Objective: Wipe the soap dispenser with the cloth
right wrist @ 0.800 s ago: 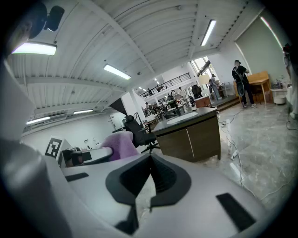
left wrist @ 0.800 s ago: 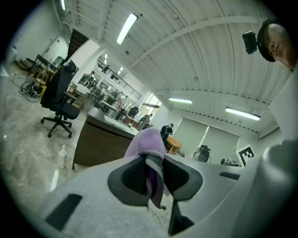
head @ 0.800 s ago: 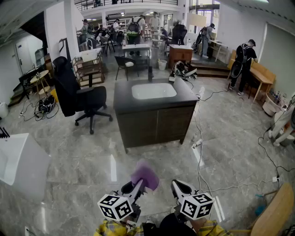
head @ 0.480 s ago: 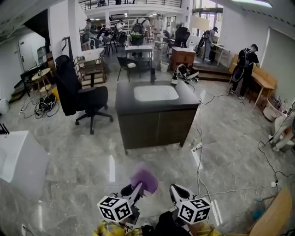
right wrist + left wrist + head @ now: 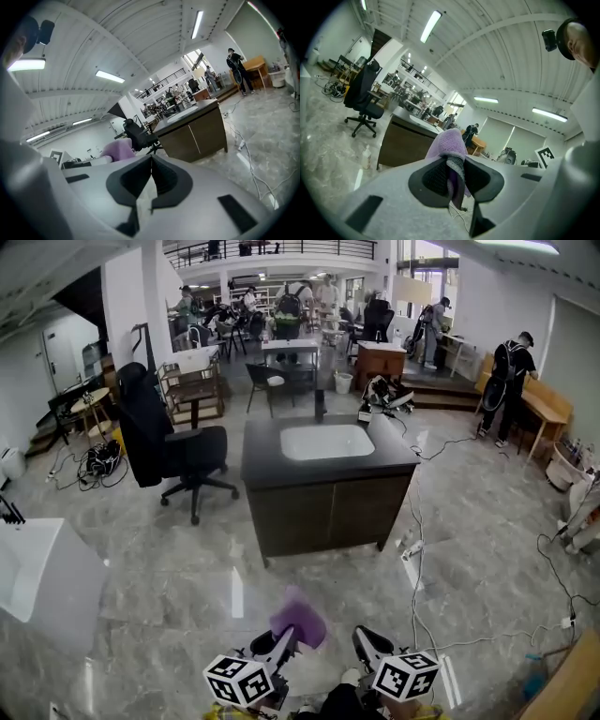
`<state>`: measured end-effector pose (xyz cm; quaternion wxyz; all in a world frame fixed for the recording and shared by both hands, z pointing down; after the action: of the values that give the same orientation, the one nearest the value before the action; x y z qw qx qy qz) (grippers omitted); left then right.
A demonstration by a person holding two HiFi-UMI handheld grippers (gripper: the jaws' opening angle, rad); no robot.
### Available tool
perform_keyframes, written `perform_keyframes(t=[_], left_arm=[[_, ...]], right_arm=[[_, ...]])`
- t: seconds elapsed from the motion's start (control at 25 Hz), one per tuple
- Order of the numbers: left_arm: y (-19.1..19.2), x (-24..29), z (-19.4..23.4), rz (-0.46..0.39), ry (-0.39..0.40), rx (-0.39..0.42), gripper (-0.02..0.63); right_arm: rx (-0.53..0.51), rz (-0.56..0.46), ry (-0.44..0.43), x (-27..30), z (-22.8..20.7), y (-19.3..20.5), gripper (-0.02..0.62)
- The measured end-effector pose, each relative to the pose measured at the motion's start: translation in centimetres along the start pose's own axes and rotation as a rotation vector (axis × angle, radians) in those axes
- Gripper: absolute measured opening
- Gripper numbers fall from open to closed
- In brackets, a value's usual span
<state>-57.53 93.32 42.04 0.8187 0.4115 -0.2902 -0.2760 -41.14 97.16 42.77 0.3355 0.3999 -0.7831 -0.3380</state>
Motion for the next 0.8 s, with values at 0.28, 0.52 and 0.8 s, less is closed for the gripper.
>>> perform_keyframes(t=[0.28, 0.52, 0.8], left_arm=[[-1.0, 4.9, 1.4, 0.013, -0.030, -0.042, 0.064], [-2.8, 9.4, 1.1, 0.001, -0.052, -0.051, 0.064], [-4.4, 14.9, -1.1, -0.021, -0.081, -0.043, 0.064]], right_arm=[[0.036, 0.048, 0.016, 3.4, -4.1, -2.0, 0.005], [0.012, 0.073, -0.013, 5.9, -7.0, -5.4, 0.005], [0.013, 0.078, -0.053, 6.4, -11.3, -9.5, 0.005]])
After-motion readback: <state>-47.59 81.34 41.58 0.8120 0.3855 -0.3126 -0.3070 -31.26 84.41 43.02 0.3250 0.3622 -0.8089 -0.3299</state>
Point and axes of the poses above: the fingertips, and each gripper's own axes: x forward along the fingers, z to its left, y out of its underside, the point moved 2 cm from there along -x, backward along the fingers, and after that the axes turned 6 degrees about -y, right-handed, at the moved point
